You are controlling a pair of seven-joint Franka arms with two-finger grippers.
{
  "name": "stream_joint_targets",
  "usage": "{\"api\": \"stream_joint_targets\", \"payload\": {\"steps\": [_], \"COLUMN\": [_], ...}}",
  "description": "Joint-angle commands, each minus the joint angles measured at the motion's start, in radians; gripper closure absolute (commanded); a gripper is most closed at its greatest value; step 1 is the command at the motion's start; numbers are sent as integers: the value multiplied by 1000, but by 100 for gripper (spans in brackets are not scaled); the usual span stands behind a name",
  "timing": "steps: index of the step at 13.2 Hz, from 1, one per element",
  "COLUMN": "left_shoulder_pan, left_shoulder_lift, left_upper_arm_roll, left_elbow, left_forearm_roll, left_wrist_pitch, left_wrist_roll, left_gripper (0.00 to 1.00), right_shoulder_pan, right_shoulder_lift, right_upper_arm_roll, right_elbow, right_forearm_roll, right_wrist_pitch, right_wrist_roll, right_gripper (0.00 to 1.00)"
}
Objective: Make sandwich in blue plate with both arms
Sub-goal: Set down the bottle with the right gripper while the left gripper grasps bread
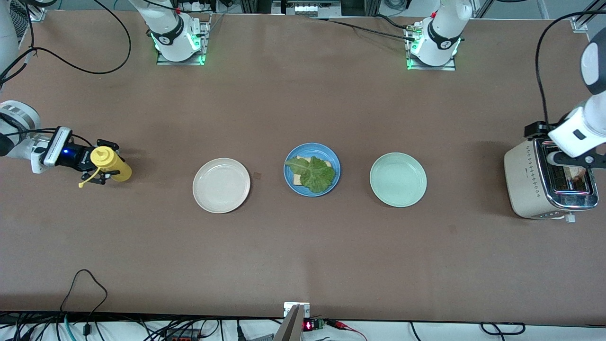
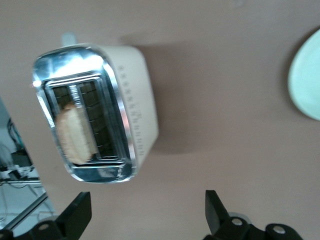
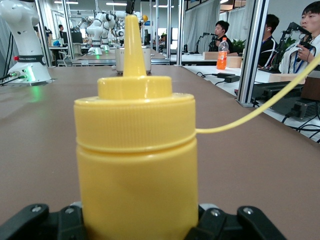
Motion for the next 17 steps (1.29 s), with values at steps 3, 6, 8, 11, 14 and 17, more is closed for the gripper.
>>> {"api": "stream_joint_targets", "payload": {"steps": [3,6,8,11,14,17], "left_shoulder_pan": [164,227,270,281,278,278], "left_shoulder_lift": [106,131,131,142,140,131], "left_upper_arm_roll": [-7,-8,-13,-11,-13,-14], "left_elbow": [15,-35,-110,-134,-121,-100], "left_forearm_roll": [19,19,19,19,21,21], "left_wrist_pitch": [139,257,347,399,317,302], "left_wrist_roll": [137,210,210,212,244,247], "left_gripper": [0,0,0,50,87,99], "right_shoulder_pan": [-45,-60,-60,-61,-71,-83], "right_shoulder_lift": [44,82,94,94,91,91], "right_upper_arm_roll": [20,22,22,22,20,20], "right_elbow": [11,11,11,14,32,32], "right_forearm_roll": [27,26,27,26,16,10], "right_wrist_pitch": [-15,-16,-16,-24,-28,-24], "right_wrist_roll": [-7,-10,-11,3,23,24], "right_gripper": [100,100,100,86,0,0]}}
